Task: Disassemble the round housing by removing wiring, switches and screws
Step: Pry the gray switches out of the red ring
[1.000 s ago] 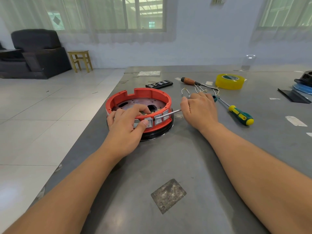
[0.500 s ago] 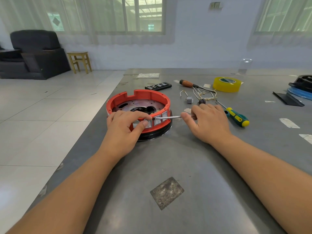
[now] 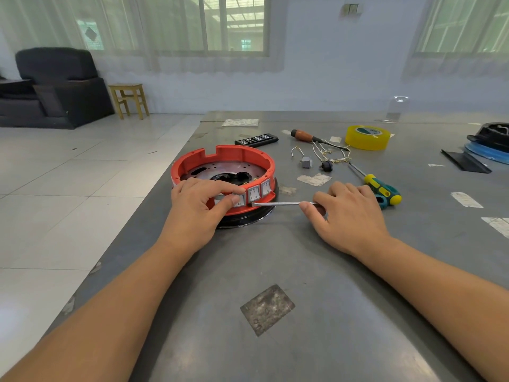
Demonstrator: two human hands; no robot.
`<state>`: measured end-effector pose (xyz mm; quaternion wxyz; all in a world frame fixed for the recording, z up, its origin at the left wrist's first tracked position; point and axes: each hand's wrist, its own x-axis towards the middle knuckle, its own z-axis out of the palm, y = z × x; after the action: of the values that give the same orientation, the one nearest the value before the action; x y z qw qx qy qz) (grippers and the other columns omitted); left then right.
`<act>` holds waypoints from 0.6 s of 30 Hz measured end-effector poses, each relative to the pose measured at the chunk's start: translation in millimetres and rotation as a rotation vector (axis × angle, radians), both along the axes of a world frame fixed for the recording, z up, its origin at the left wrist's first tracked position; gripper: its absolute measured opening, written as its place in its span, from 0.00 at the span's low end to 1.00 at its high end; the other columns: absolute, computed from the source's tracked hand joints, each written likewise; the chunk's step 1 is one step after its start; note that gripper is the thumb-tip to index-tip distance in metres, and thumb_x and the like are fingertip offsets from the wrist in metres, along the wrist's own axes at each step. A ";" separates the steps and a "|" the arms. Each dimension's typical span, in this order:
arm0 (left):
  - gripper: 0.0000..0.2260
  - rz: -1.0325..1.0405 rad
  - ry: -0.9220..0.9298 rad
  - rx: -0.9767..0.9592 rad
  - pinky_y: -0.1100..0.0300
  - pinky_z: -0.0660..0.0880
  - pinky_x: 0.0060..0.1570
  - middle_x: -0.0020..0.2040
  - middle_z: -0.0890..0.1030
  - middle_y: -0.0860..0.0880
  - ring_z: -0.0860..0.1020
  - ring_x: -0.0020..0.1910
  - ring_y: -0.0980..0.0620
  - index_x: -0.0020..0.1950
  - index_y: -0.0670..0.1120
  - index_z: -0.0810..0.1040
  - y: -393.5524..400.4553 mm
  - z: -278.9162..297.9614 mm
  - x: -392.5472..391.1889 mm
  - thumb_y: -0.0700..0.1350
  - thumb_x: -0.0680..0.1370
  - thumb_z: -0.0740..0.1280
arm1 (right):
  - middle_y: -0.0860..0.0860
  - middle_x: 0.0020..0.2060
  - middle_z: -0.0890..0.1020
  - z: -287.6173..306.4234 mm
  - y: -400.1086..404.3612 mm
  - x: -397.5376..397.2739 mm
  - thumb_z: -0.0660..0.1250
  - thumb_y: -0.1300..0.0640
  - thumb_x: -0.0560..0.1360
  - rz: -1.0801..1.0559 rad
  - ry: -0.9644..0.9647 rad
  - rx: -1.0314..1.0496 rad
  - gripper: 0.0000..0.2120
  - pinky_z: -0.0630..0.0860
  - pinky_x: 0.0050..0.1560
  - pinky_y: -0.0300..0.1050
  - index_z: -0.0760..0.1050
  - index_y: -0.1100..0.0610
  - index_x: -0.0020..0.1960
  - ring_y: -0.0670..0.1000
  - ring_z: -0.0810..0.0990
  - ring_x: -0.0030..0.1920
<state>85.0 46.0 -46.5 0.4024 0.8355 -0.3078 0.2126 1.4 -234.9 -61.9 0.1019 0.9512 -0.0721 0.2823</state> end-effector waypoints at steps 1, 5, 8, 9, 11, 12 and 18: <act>0.11 0.000 0.003 -0.006 0.55 0.59 0.65 0.47 0.77 0.70 0.69 0.57 0.57 0.54 0.68 0.81 -0.3 0.1 -0.2 0.50 0.80 0.73 | 0.47 0.36 0.71 -0.3 2.9 -0.3 0.44 0.31 0.80 -0.003 -0.002 0.009 0.29 0.63 0.44 0.49 0.79 0.45 0.44 0.51 0.69 0.39; 0.11 -0.013 0.002 -0.011 0.54 0.61 0.64 0.46 0.77 0.70 0.69 0.54 0.58 0.53 0.68 0.81 -0.6 1.8 -0.2 0.50 0.80 0.73 | 0.47 0.36 0.71 1.2 7.7 -2.3 0.40 0.30 0.79 -0.008 0.031 0.061 0.32 0.63 0.45 0.48 0.78 0.45 0.45 0.51 0.70 0.40; 0.10 -0.020 -0.010 0.017 0.53 0.61 0.64 0.43 0.75 0.70 0.68 0.51 0.60 0.54 0.67 0.81 0.2 2.1 0.5 0.50 0.81 0.72 | 0.47 0.39 0.72 2.0 6.2 -1.2 0.37 0.29 0.77 0.007 0.093 0.103 0.34 0.67 0.49 0.50 0.77 0.45 0.47 0.50 0.72 0.43; 0.09 -0.022 -0.012 0.030 0.54 0.60 0.64 0.43 0.74 0.70 0.67 0.51 0.62 0.54 0.67 0.81 0.5 2.3 0.7 0.50 0.82 0.71 | 0.47 0.39 0.73 2.3 5.4 0.3 0.37 0.29 0.77 0.015 0.103 0.106 0.34 0.67 0.50 0.50 0.77 0.45 0.46 0.50 0.72 0.43; 0.09 -0.026 -0.005 0.060 0.54 0.58 0.65 0.44 0.74 0.69 0.67 0.52 0.61 0.55 0.66 0.80 0.8 3.0 1.0 0.50 0.83 0.70 | 0.46 0.38 0.72 1.8 3.5 4.3 0.37 0.27 0.76 0.030 0.109 0.103 0.34 0.65 0.49 0.50 0.74 0.46 0.42 0.50 0.71 0.43; 0.08 -0.026 0.002 0.079 0.54 0.58 0.66 0.45 0.75 0.68 0.67 0.54 0.59 0.55 0.65 0.80 0.7 3.6 1.2 0.50 0.83 0.69 | 0.46 0.37 0.71 1.4 2.3 7.0 0.37 0.26 0.76 0.036 0.111 0.101 0.33 0.63 0.48 0.50 0.71 0.46 0.39 0.50 0.71 0.43; 0.07 -0.011 0.055 0.162 0.52 0.56 0.67 0.48 0.74 0.65 0.68 0.59 0.52 0.55 0.65 0.77 -0.1 7.0 2.0 0.50 0.84 0.66 | 0.46 0.36 0.69 3.0 -5.0 28.2 0.39 0.20 0.71 0.085 0.145 0.085 0.35 0.64 0.49 0.51 0.65 0.48 0.32 0.51 0.69 0.43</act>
<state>87.0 45.8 -39.5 0.3430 0.8691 -0.3174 0.1620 29.6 -239.9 -58.9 0.0544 0.9748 -0.0362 0.2134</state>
